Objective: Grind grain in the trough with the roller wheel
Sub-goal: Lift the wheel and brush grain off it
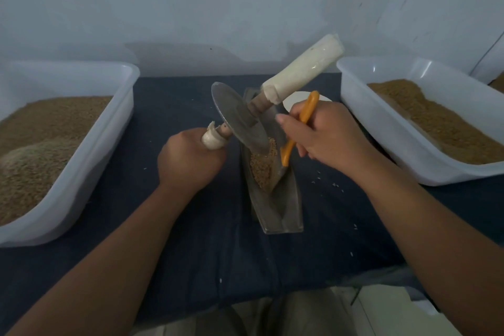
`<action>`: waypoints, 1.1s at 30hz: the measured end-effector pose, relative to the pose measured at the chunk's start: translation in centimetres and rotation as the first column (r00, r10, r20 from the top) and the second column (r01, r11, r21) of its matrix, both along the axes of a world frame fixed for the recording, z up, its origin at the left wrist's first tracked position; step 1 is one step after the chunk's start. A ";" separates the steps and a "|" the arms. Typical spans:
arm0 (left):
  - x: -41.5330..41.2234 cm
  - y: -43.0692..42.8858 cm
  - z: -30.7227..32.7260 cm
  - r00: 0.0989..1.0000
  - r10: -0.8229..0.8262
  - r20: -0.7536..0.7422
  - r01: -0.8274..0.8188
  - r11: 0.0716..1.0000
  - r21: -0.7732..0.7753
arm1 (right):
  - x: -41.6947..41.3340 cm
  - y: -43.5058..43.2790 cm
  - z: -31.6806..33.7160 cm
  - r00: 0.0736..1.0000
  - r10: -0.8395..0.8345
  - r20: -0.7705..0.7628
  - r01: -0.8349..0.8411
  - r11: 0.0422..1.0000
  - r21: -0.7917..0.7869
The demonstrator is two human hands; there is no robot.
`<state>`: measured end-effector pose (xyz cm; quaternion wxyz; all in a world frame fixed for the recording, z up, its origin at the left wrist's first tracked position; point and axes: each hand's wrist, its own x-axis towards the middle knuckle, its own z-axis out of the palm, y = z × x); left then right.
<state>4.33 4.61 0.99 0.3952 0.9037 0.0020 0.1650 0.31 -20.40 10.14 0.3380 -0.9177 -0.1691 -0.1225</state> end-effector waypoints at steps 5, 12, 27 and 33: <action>0.1 0.0 0.0 1.000 0.005 -0.002 -0.005 1.000 -0.007 | -0.2 -0.9 0.8 0.996 0.048 -0.077 -0.032 0.981 0.192; -0.2 -0.1 0.2 1.000 -0.011 -0.012 0.011 1.000 -0.003 | -0.1 -0.4 -0.5 0.999 -0.032 0.021 0.030 0.997 0.067; -0.2 -0.4 0.1 0.998 0.024 -0.056 -0.023 0.999 0.024 | -2.7 -3.6 -1.3 0.996 -0.052 -0.073 0.078 0.902 0.424; -0.3 -0.3 0.0 0.998 0.012 -0.060 -0.007 0.996 0.084 | -4.0 -5.5 -1.9 0.998 -0.040 -0.057 0.063 0.863 0.501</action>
